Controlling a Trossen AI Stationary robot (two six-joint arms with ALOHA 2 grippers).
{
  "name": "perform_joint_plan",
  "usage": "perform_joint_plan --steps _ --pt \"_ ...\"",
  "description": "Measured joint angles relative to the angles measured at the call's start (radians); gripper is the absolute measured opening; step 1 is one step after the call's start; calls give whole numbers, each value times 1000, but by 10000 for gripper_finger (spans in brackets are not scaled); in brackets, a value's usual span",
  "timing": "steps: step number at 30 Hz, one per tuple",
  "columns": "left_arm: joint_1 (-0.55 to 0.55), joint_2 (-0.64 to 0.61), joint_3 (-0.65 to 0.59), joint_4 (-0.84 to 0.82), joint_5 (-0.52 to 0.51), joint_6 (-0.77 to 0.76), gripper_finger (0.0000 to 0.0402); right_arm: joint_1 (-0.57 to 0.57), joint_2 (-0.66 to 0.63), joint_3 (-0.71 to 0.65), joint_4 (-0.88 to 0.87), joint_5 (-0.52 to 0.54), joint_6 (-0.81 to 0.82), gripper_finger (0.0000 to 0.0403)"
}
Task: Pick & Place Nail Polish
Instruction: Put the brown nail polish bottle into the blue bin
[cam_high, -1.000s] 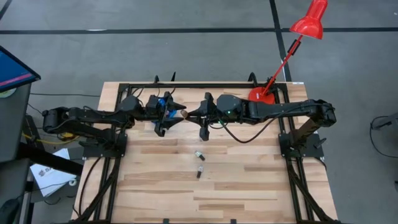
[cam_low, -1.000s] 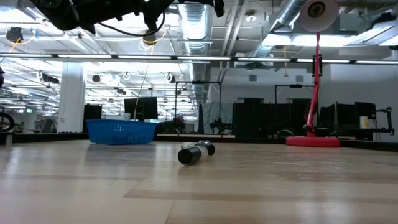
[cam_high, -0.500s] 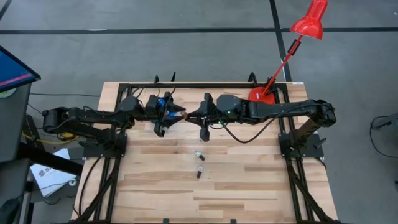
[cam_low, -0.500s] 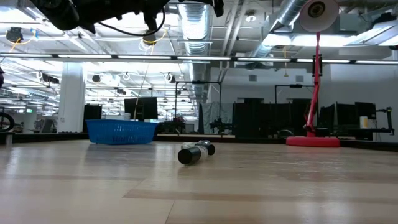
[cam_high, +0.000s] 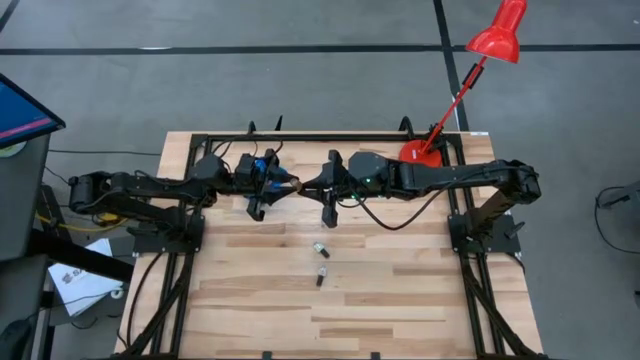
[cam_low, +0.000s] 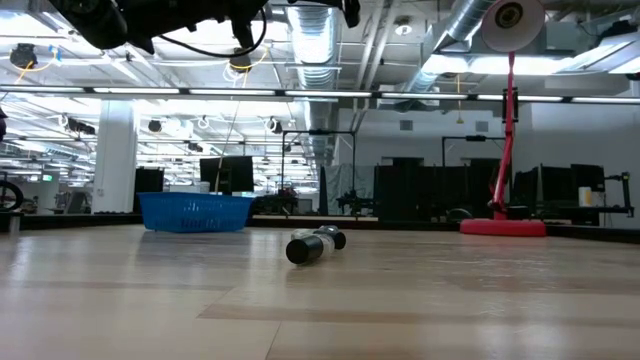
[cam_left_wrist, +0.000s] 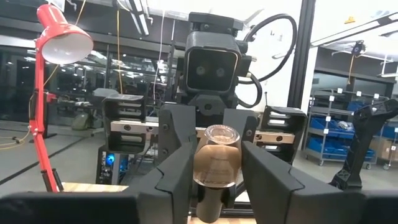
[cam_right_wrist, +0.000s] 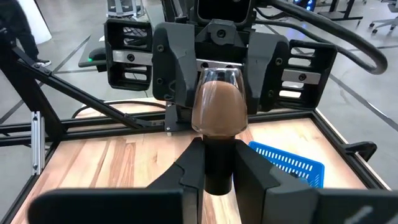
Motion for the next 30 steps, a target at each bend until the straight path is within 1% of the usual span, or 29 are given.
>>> perform_joint_plan --steps 4,13,17,20,22,24,26,30 --pt "0 0 0 1 4 1 87 0 0 0 0 0 2 46" --pt "0 0 0 11 6 5 73 0 -1 0 -10 0 0 50" --pt "0 0 0 11 5 5 48 0 -1 0 -15 0 -1 57" --pt "0 0 0 11 5 5 27 0 0 0 -16 0 -1 53" --pt "0 1 0 11 5 6 19 0 0 0 -16 0 -1 50" --pt "0 1 0 11 7 19 20 0 0 0 -16 -1 -1 49" --pt "0 1 0 7 15 30 33 0 0 0 -16 -1 -1 49" --pt "0 1 0 -9 20 31 86 0 1 0 -19 -3 -1 49"
